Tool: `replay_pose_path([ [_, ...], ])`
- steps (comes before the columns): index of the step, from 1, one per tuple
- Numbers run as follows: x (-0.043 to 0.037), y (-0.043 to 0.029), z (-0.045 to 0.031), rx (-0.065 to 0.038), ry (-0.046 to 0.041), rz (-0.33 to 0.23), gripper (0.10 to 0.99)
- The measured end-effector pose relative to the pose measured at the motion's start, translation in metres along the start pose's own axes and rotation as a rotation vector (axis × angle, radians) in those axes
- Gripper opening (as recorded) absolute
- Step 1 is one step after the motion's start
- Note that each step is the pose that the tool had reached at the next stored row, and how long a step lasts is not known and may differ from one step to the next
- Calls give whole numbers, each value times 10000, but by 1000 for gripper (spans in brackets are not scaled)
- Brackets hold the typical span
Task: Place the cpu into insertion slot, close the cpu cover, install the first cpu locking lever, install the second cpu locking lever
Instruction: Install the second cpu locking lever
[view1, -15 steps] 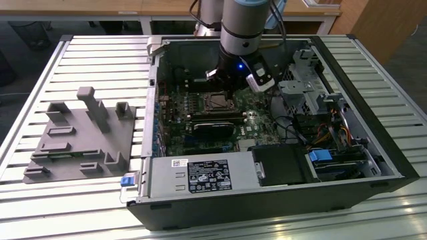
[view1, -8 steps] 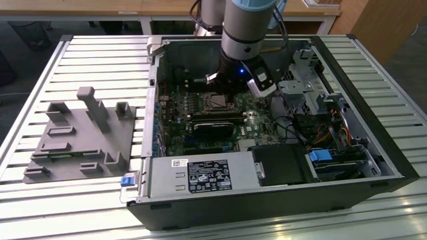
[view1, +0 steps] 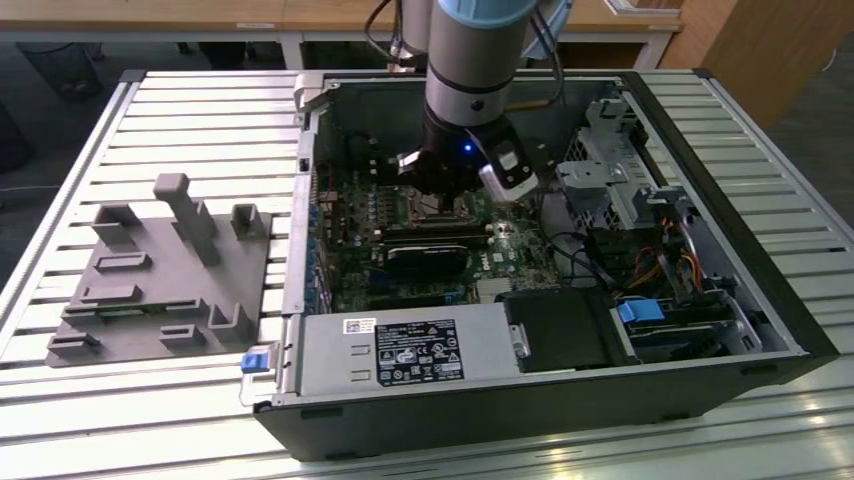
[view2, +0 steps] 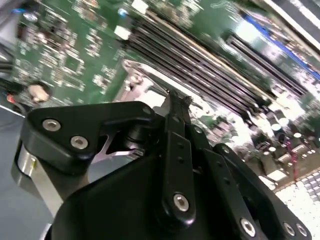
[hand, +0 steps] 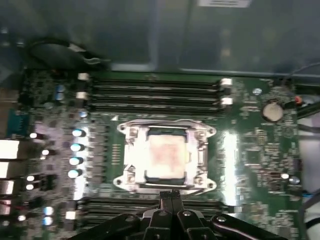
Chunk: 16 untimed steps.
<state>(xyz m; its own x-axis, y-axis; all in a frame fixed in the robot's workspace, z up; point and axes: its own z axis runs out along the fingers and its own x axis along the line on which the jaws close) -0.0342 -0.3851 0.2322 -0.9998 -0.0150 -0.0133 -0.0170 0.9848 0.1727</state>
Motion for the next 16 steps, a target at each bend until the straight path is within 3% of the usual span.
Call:
replay_pose_path([
  [4,133,-9,3,-18,0,1,106],
  [6,168,-14,16,-74,-1,4,106],
  [9,188,-24,50,-148,-4,3,106],
  [16,214,-66,156,-186,-2,3,106],
])
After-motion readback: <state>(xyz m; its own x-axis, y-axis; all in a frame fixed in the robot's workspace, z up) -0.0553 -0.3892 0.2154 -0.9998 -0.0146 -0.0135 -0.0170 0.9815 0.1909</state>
